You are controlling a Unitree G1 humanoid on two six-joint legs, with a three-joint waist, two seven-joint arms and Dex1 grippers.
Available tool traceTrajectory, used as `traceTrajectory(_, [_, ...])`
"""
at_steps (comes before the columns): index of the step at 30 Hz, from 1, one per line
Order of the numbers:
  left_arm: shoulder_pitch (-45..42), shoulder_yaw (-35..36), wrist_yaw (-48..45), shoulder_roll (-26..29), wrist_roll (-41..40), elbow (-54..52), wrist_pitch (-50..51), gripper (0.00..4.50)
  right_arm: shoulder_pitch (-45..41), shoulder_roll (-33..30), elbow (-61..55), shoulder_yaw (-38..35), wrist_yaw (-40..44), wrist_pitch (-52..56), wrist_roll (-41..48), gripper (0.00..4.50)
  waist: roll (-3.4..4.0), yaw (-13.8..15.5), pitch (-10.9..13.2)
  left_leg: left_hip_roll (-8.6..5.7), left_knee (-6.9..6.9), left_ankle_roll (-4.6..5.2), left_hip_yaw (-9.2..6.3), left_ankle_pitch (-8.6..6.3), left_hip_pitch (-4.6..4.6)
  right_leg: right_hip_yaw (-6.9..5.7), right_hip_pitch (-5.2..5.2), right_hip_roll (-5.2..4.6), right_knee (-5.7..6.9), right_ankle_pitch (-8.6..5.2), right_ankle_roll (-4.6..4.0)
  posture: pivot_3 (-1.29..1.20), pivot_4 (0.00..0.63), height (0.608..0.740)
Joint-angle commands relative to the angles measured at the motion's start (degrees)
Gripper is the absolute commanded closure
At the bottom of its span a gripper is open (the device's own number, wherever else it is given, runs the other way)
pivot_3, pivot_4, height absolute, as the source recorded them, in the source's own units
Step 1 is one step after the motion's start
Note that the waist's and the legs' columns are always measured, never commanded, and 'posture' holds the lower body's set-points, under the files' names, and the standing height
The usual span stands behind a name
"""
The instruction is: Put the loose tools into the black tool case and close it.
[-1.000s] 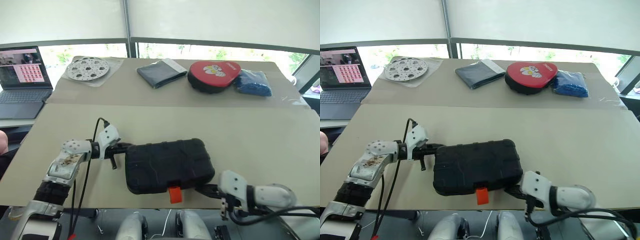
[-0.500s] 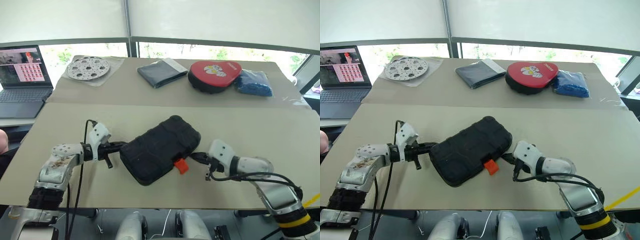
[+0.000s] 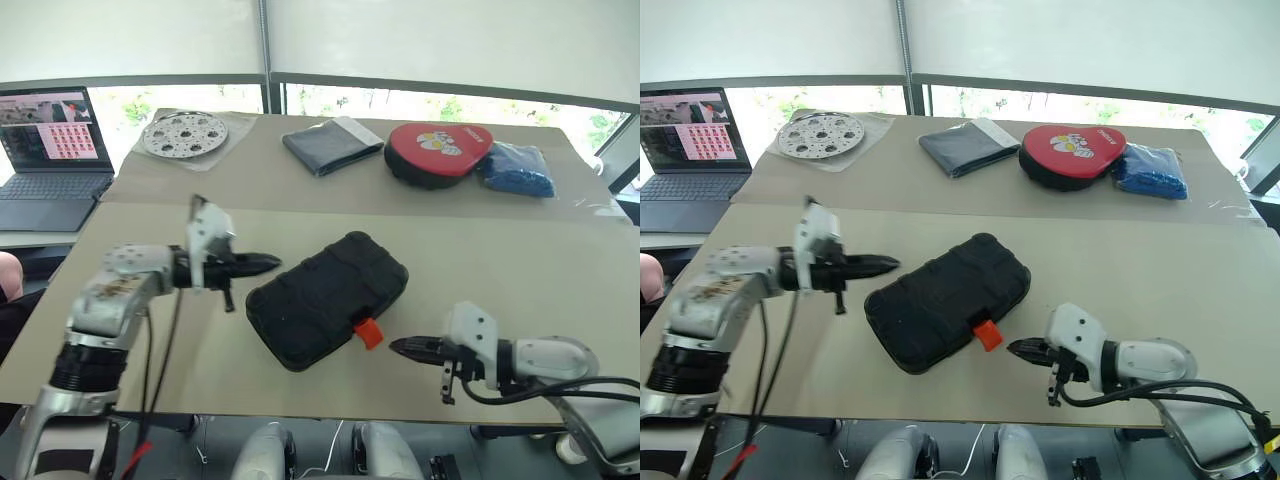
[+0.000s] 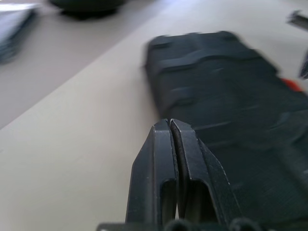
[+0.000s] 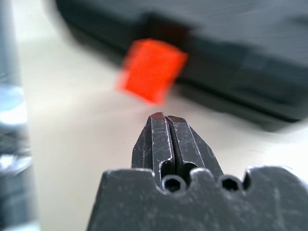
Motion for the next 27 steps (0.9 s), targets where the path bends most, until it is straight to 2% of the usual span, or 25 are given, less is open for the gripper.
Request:
traceTrajectory(1, [-1.73, -1.72, 0.89, -1.50, 1.70, -0.06, -1.87, 4.38, -1.75, 1.55, -0.47, 2.41, -1.36, -0.77, -1.65, 4.50, -0.01, -0.39, 0.01, 0.03, 0.00, -0.01, 0.02, 0.01, 0.00, 0.08, -0.04, 0.09, -0.01, 0.00, 0.00, 0.00, 0.150, 0.740])
traceTrajectory(12, [-3.06, -6.61, 0.60, -4.36, 6.99, 5.26, -6.76, 4.38, -5.62, 6.84, 3.32, 7.00, -4.01, -3.32, -5.45, 4.50, -0.01, 0.01, 0.01, 0.10, 0.02, -0.01, 0.00, 0.01, 0.01, 0.13, -0.04, 0.25, -0.02, 0.00, -0.01, 0.00, 0.150, 0.740])
traceTrajectory(27, [-2.19, -9.20, 0.12, -5.24, 10.68, 7.74, -9.05, 4.38, -6.78, 12.30, 6.06, 6.63, -5.34, -6.94, -6.01, 4.50, 0.01, -0.45, 0.00, 0.18, 0.00, 0.01, 0.00, 0.00, 0.15, 0.18, 0.01, 0.33, 0.07, -0.01, -0.01, 0.00, 0.150, 0.740])
